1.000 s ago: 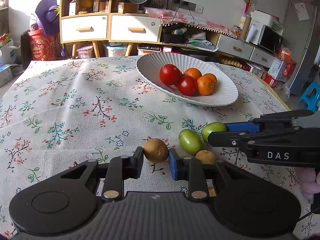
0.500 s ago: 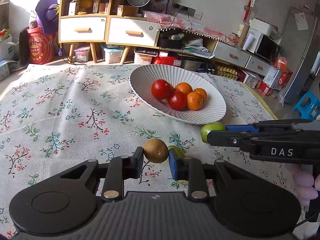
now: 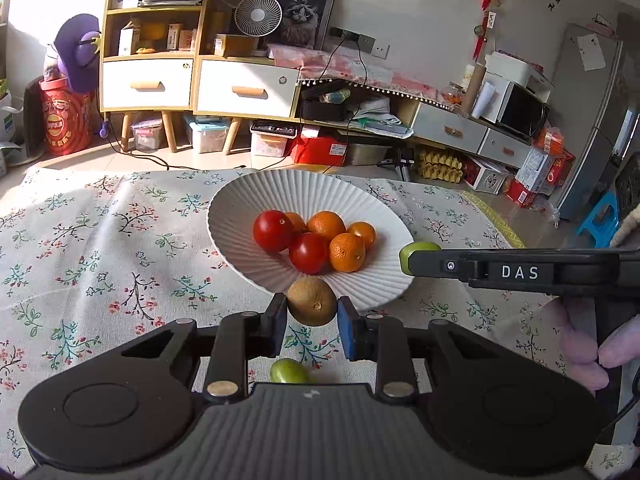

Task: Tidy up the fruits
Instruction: 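Carry the kiwi and green plum over the white plate with both tools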

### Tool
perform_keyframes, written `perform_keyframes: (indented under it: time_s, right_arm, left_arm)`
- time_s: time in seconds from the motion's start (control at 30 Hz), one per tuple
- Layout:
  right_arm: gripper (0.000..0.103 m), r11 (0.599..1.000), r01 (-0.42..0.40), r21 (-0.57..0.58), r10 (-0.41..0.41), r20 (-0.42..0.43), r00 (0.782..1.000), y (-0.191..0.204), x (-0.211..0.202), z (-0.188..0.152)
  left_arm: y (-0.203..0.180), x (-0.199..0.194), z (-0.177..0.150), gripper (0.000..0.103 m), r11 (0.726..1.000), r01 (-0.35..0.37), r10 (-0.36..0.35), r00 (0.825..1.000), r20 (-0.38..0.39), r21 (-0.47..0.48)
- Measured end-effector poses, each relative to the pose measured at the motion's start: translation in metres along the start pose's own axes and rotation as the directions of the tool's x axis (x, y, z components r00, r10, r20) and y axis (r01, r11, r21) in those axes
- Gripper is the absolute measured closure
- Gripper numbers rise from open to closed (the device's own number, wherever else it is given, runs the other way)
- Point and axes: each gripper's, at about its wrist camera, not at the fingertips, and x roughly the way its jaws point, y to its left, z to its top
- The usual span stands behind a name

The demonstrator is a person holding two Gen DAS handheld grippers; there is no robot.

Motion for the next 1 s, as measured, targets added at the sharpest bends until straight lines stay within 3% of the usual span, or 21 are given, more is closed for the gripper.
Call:
perform_keyframes:
  time_s: [0.43, 1.0]
  right_arm:
    - [0.078, 0.999, -0.015, -0.035, 0.015, 0.004, 1.000, -0.008, 0.021, 0.003]
    - [0.078, 0.998, 0.016, -0.058, -0.016, -0.012, 1.000, -0.010, 0.026, 0.001]
  left_arm:
    - [-0.004, 0.045, 0.012, 0.086, 0.996, -0.047, 0.049, 0.998, -0.032, 0.079]
    - [-0.005, 0.060, 0.012, 0.086, 0.993, -0.047, 0.055, 0.996, -0.067, 0.109]
